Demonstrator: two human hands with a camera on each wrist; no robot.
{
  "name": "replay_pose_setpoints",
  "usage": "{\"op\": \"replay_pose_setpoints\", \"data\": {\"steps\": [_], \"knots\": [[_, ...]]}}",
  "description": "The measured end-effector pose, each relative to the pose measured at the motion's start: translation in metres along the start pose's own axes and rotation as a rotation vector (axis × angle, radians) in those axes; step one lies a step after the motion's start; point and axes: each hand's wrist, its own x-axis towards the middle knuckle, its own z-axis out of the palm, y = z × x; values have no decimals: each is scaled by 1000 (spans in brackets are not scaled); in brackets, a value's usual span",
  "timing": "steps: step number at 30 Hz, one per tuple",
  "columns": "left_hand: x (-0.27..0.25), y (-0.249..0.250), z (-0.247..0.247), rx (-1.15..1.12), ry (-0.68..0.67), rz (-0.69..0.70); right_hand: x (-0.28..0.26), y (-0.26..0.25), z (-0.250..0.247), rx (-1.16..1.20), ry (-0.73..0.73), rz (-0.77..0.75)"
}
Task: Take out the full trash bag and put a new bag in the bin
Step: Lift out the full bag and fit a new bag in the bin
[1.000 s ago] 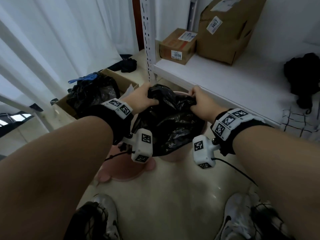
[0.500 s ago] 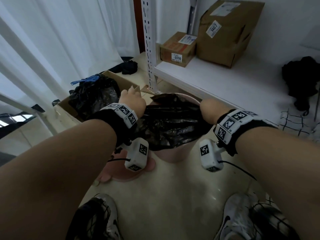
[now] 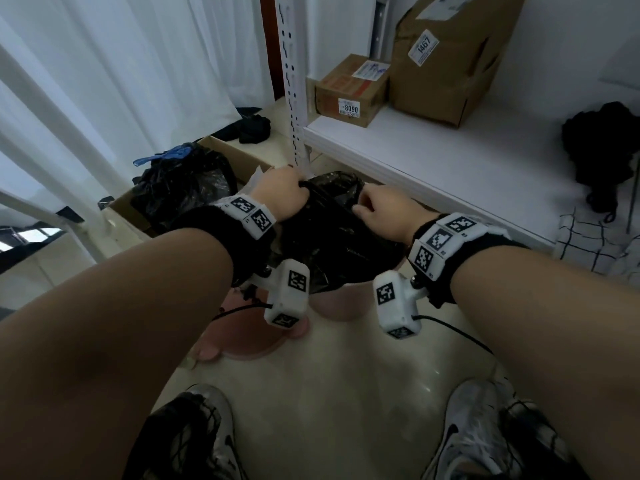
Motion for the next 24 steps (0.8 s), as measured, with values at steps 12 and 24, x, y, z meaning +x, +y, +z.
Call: {"op": "replay_pose_setpoints", "data": {"steps": [12,24], "knots": [[-5,-16,5,-538,-154,-148,3,12,13,190,-248,138],[16,-41,23,-584,355,-131,23,25,1,341,448,-41]]}}
